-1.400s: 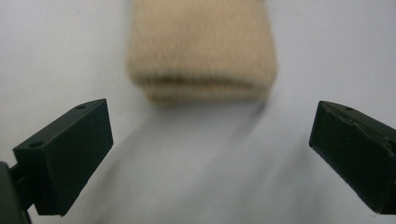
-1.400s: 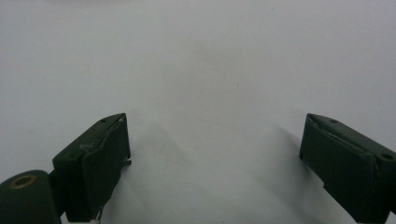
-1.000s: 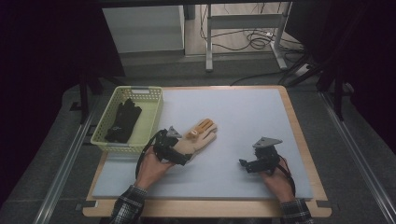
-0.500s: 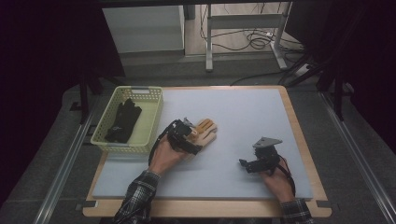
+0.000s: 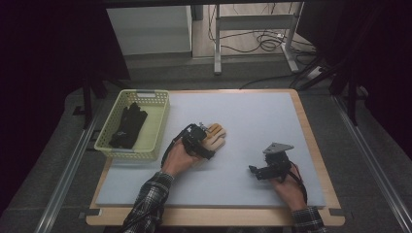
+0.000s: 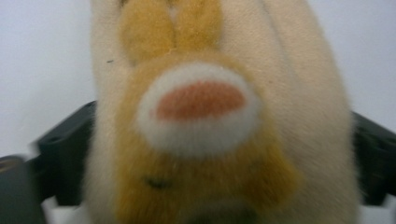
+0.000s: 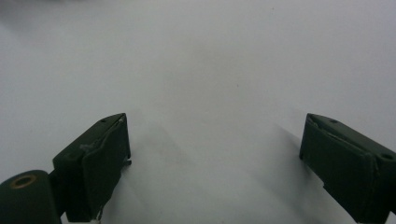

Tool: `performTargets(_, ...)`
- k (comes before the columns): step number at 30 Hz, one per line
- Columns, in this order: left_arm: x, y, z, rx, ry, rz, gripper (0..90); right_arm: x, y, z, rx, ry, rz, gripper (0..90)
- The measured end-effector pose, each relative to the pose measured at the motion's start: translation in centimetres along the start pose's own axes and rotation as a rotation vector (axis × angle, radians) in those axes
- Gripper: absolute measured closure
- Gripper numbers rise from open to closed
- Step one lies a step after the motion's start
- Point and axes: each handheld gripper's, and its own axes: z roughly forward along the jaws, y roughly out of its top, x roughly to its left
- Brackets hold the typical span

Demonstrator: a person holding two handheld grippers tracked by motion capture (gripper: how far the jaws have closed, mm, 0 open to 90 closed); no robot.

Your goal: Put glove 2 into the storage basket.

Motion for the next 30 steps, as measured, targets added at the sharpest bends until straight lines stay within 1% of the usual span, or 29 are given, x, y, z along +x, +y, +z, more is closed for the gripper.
performTargets(2, 0.0, -0.1, -0.3, -0.007, 0.004, -0.007, 19.7, 0.0, 0.0, 0.0, 0.0, 0.0, 0.0, 8.3)
performTargets(4, 0.2, -0.2, -0.6, -0.015, 0.003, -0.004, 31.3, 0.0, 0.0, 0.0, 0.0, 0.0, 0.0, 8.3)
performTargets(6, 0.2, -0.3, -0.8, -0.018, 0.003, -0.006, 40.7, 0.0, 0.0, 0.0, 0.0, 0.0, 0.0, 8.3)
performTargets(9, 0.0, -0.3, -0.9, -0.013, 0.003, -0.005, 51.0, 0.0, 0.0, 0.0, 0.0, 0.0, 0.0, 8.3)
performTargets(12, -0.4, -0.1, -1.0, -0.004, 0.012, 0.001, 58.0, 0.0, 0.0, 0.0, 0.0, 0.0, 0.0, 8.3)
performTargets(14, -0.5, 0.0, -1.1, 0.001, 0.021, 0.001, 58.9, 0.0, 0.0, 0.0, 0.0, -0.001, 0.0, 8.3)
performTargets(16, -0.4, 0.1, -1.2, -0.001, 0.02, -0.016, 59.0, 0.0, 0.0, 0.0, 0.0, -0.001, 0.0, 8.3)
performTargets(18, 0.0, 0.3, -1.6, -0.016, 0.014, -0.044, 58.8, 0.0, 0.0, 0.0, 0.001, 0.0, 0.0, 8.3)
performTargets(21, 0.2, 0.6, -2.1, -0.029, 0.012, -0.065, 58.2, 0.0, 0.0, 0.0, 0.0, 0.0, 0.0, 8.3)
performTargets(23, 0.4, 0.9, -2.7, -0.04, 0.017, -0.069, 57.8, 0.0, 0.0, 0.0, 0.0, -0.001, 0.0, 8.3)
performTargets(25, 0.4, 1.2, -3.2, -0.044, 0.026, -0.065, 57.4, 0.0, 0.0, 0.0, 0.0, -0.001, -0.001, 8.3)
performTargets(30, 0.8, 2.1, -4.5, -0.053, 0.041, -0.075, 56.5, 0.0, 0.0, 0.0, -0.001, -0.001, -0.002, 8.3)
